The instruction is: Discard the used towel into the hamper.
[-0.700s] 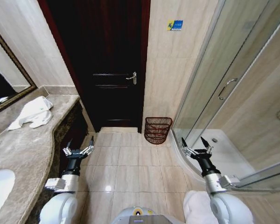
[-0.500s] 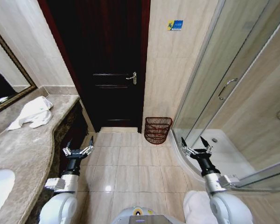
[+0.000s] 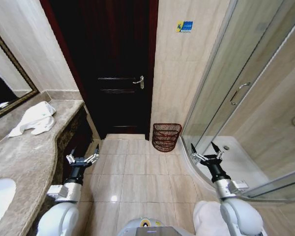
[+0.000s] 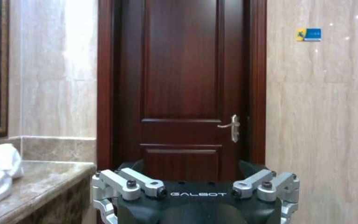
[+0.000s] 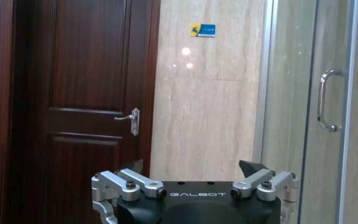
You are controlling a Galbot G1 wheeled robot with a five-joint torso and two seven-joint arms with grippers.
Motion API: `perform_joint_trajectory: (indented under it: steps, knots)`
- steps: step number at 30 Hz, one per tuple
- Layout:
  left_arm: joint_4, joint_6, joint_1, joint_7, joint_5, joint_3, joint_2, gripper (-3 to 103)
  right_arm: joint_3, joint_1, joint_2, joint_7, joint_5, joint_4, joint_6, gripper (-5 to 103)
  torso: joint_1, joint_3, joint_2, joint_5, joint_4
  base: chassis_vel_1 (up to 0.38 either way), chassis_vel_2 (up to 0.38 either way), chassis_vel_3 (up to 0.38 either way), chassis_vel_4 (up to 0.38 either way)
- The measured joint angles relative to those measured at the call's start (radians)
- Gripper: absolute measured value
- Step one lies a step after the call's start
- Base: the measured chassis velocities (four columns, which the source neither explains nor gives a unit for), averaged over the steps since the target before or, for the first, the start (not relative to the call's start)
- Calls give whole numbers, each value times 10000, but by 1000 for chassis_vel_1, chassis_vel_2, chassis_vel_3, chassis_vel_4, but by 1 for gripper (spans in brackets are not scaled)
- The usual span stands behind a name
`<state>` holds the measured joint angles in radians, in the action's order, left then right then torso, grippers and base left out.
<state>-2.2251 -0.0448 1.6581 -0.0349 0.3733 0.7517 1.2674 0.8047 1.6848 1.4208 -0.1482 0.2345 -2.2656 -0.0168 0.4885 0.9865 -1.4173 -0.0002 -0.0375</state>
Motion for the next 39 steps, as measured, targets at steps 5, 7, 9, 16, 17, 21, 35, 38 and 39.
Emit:
perform_joint_trajectory:
  steps: [5, 7, 9, 16, 17, 21, 35, 38, 39]
  knots:
    - [13, -90, 127, -18, 284, -30, -103, 100, 21, 243, 93, -119, 338, -166, -53, 100, -1, 0, 0, 1, -1, 0, 0, 0, 0]
    - [-10, -128, 169, -21, 285, -61, -55, 100, 14, 282, 104, -146, 377, -193, -60, 100, -1, -1, 0, 1, -1, 0, 0, 0, 0]
    - [-87, -187, 255, -27, 259, -127, 106, 100, -31, 360, 125, -198, 425, -278, -81, 100, -2, -1, 0, 1, -2, 0, 0, 0, 0]
    - [-166, -189, 256, -27, 146, -108, 243, 100, -133, 285, 137, -205, 493, -371, -62, 100, -2, -1, 1, 2, -2, 0, 0, 0, 0]
    - [-175, -190, 257, -28, 140, -87, 242, 100, -136, 266, 144, -205, 493, -372, -73, 100, -2, -1, 0, 2, -2, 0, 0, 0, 0]
    - [-207, -244, 275, -42, 110, -47, 240, 100, -107, 320, 139, -232, 474, -369, -138, 100, -2, -1, 1, 2, -2, 0, 0, 0, 0]
    - [-269, -539, 358, -274, -83, -90, 390, 100, -44, 526, 65, -139, 382, -480, -123, 100, -2, -1, 1, 3, -2, 0, 0, 0, 0]
    - [-243, -606, 391, -320, -101, -90, 405, 100, -48, 543, 60, -145, 377, -481, -123, 100, -2, -1, 1, 2, -2, 0, 0, 0, 0]
    - [-225, -648, 414, -344, -125, -90, 422, 100, -52, 569, 49, -150, 370, -489, -123, 100, -2, -1, 1, 2, -2, 0, 0, 0, 0]
